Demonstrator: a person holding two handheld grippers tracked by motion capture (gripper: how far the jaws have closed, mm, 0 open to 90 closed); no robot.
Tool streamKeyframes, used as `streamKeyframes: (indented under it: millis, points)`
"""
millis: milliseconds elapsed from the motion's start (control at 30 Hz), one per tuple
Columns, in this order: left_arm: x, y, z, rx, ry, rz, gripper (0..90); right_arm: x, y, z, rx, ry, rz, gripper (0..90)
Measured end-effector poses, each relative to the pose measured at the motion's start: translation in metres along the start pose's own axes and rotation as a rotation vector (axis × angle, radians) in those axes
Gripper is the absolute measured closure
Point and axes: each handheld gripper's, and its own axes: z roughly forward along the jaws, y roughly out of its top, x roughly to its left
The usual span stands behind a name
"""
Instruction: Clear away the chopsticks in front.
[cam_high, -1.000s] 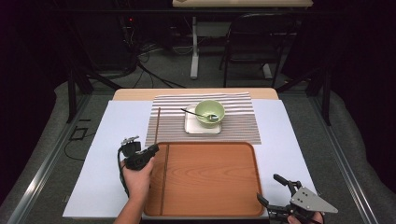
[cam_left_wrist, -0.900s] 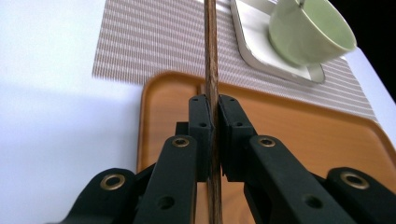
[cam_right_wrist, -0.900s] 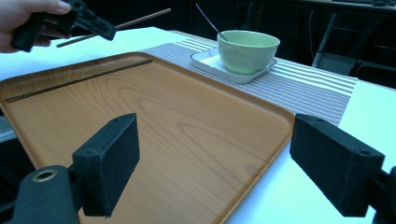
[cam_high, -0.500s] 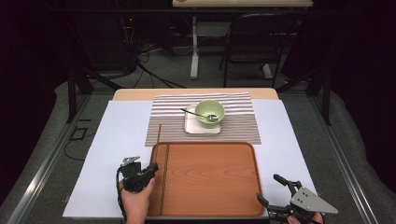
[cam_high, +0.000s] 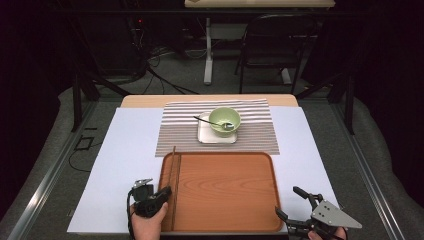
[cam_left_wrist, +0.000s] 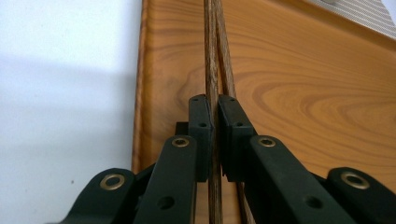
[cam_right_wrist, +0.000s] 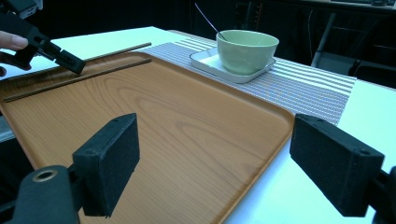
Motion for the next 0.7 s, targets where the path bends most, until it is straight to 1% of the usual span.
streamKeyframes:
  millis: [133,300,367,567,700]
  points:
    - [-0.002,-0.004,-0.001,0.013,0.012,0.004,85.1,0.0,0.0,0.0,-0.001,0.001,0.0,15.3]
    - [-0.003,-0.007,-0.004,0.014,0.018,0.009,85.1,0.0,0.0,0.0,-0.001,0.001,-0.001,15.3]
    - [-0.003,-0.008,-0.005,0.013,0.022,0.004,85.1,0.0,0.0,0.0,-0.001,0.0,0.0,15.3]
    - [-0.004,-0.01,-0.007,0.02,0.019,0.011,85.0,0.0,0.0,0.0,-0.001,0.0,-0.001,15.3]
    - [-0.006,-0.011,-0.008,0.026,0.02,0.006,84.9,0.0,0.0,0.0,-0.001,0.0,0.0,15.4]
